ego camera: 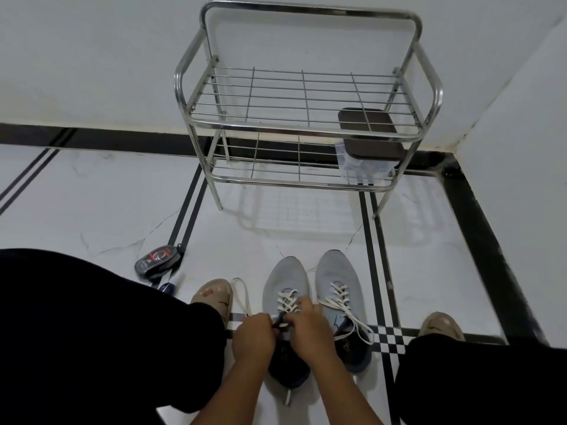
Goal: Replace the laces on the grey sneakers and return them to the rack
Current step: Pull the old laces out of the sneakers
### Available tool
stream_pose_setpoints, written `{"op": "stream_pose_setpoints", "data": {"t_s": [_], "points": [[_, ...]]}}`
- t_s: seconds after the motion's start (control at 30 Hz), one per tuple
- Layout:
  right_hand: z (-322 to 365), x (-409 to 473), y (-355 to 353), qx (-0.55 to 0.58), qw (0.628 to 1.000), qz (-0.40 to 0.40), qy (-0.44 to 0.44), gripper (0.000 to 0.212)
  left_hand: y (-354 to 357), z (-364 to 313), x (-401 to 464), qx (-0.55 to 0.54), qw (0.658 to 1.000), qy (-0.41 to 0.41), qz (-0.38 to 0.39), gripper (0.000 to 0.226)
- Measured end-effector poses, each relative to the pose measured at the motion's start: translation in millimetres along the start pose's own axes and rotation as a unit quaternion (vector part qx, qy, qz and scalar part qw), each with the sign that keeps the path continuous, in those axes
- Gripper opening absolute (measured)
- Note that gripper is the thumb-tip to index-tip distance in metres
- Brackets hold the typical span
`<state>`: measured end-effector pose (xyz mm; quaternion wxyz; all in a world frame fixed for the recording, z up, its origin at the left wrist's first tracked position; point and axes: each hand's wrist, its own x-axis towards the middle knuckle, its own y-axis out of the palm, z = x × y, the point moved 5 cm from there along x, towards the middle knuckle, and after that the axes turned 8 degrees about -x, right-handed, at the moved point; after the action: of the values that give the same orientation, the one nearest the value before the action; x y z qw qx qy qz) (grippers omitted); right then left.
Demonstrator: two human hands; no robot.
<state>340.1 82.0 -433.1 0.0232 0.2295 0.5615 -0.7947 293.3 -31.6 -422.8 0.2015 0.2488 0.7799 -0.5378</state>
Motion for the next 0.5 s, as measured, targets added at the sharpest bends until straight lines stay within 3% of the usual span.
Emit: {"op": "stream_pose_setpoints", "data": {"t_s": [0.07,0.1,0.13,0.17,0.2,0.23,0.27,0.3,0.33,0.37,0.43,0.5], "points": [[5.1,-4.6,12.3,0.028,1.0,0.012,-0.002,0.016,-2.1,10.1,0.8,-0.046,0.998,-0.033,-0.009,0.025],[3.4,-6.7,7.0,0.134,0.989,0.001,0.054,0.015,-1.8,17.0,1.6,-0.069,0.996,-0.054,-0.013,0.026],[-4.1,-10.7,-2.9,0.274,0.949,-0.02,0.152,0.02,-2.4,22.5,1.7,-0.079,0.994,-0.074,-0.013,0.027],[-17.1,-16.4,-5.9,0.406,0.88,-0.04,0.243,0.027,-2.8,25.9,1.1,-0.081,0.993,-0.087,-0.011,0.027],[-30.2,-17.3,-4.1,0.516,0.788,-0.063,0.329,0.033,-2.8,27.2,1.7,-0.079,0.993,-0.09,-0.008,0.027],[-37.5,-16.8,-6.7,0.551,0.744,-0.082,0.37,0.036,-2.4,27.4,2.9,-0.075,0.993,-0.089,-0.005,0.026],[-41.3,-14.6,-10.8,0.499,0.783,-0.09,0.36,0.035,-1.7,26.7,3.8,-0.071,0.994,-0.084,-0.002,0.024],[-44.8,-8.6,-11.9,0.415,0.845,-0.098,0.322,0.031,-1.4,24.4,4.3,-0.068,0.995,-0.077,0.003,0.023],[-41.8,-4.6,-12.3,0.299,0.914,-0.103,0.254,0.023,-0.8,21.7,5.5,-0.063,0.996,-0.067,0.009,0.023],[-32.3,-1.9,-11.7,0.209,0.957,-0.094,0.178,0.018,-0.5,19.4,6.6,-0.055,0.997,-0.059,0.015,0.023],[-8.7,-0.2,-4.4,0.073,0.993,-0.064,0.069,0.018,0.3,16.2,8.2,-0.054,0.997,-0.048,0.03,0.025],[5.8,0.5,5.2,-0.019,0.998,-0.055,0.011,0.024,0.4,14.7,8.4,-0.068,0.996,-0.046,0.044,0.027]]}}
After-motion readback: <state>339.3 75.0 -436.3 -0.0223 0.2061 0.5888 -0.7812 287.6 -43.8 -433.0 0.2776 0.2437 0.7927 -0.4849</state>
